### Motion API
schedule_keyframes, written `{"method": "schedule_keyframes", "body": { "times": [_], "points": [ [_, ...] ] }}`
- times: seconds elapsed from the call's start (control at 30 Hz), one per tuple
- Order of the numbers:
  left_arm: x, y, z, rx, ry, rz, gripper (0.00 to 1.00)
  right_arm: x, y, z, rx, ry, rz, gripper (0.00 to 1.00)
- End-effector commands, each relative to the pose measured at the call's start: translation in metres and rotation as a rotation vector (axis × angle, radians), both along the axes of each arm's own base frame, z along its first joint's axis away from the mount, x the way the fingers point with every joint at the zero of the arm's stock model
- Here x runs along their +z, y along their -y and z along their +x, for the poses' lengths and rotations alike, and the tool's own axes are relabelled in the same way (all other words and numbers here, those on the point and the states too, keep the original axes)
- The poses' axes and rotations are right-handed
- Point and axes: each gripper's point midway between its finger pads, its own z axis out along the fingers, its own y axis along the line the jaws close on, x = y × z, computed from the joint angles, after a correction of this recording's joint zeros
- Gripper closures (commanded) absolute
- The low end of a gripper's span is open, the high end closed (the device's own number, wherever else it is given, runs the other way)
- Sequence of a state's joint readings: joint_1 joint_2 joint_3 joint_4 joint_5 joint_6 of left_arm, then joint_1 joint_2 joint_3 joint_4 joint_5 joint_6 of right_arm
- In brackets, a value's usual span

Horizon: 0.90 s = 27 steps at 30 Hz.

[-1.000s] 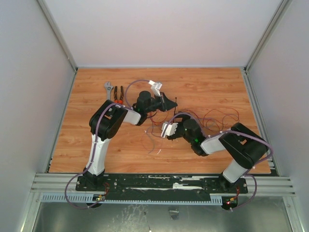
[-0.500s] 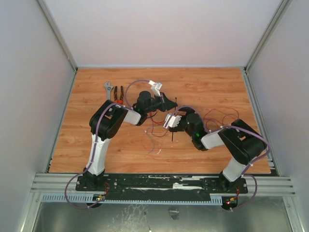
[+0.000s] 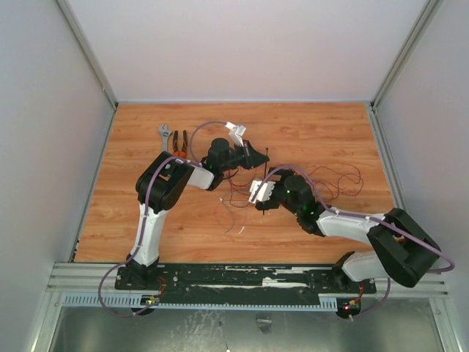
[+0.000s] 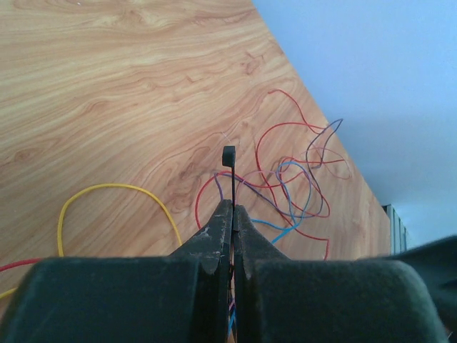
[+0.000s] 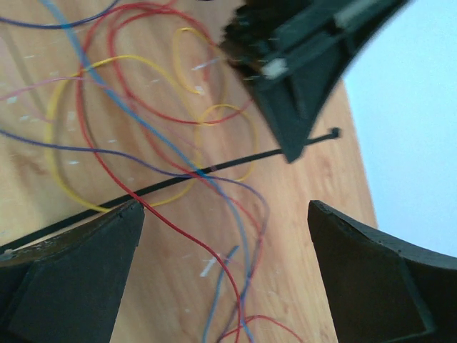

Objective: Zip-tie the wires
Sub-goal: Tie the cable at the center of the board.

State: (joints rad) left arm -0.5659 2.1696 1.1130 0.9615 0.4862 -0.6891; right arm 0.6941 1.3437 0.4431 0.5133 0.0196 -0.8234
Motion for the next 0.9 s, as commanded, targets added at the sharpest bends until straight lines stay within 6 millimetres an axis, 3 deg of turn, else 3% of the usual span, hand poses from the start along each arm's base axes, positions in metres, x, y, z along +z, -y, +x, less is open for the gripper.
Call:
{"method": "schedule_keyframes", "body": {
  "times": [0.0, 0.23, 0.47, 0.6, 0.87],
  "points": [
    [0.005, 0.002, 0.007, 0.007, 0.022, -0.010, 1.00, -0.044, -0.007, -0.030, 0.057, -0.167, -0.052, 0.01],
    [0.005, 0.002, 0.008, 0.007, 0.023, -0.007, 1.00, -0.062, -0.022, -0.040, 0.097, -0.206, -0.059, 0.01],
    [0.005, 0.002, 0.006, 0.005, 0.021, -0.008, 1.00, -0.069, -0.023, -0.030, 0.067, -0.187, -0.078, 0.01],
    [0.008, 0.001, 0.006, 0.005, 0.025, -0.011, 1.00, -0.075, -0.015, -0.019, 0.027, -0.161, -0.122, 0.01],
    [0.006, 0.002, 0.004, -0.003, 0.023, -0.007, 1.00, -0.065, 0.009, 0.021, -0.038, -0.084, -0.147, 0.01]
  ]
}}
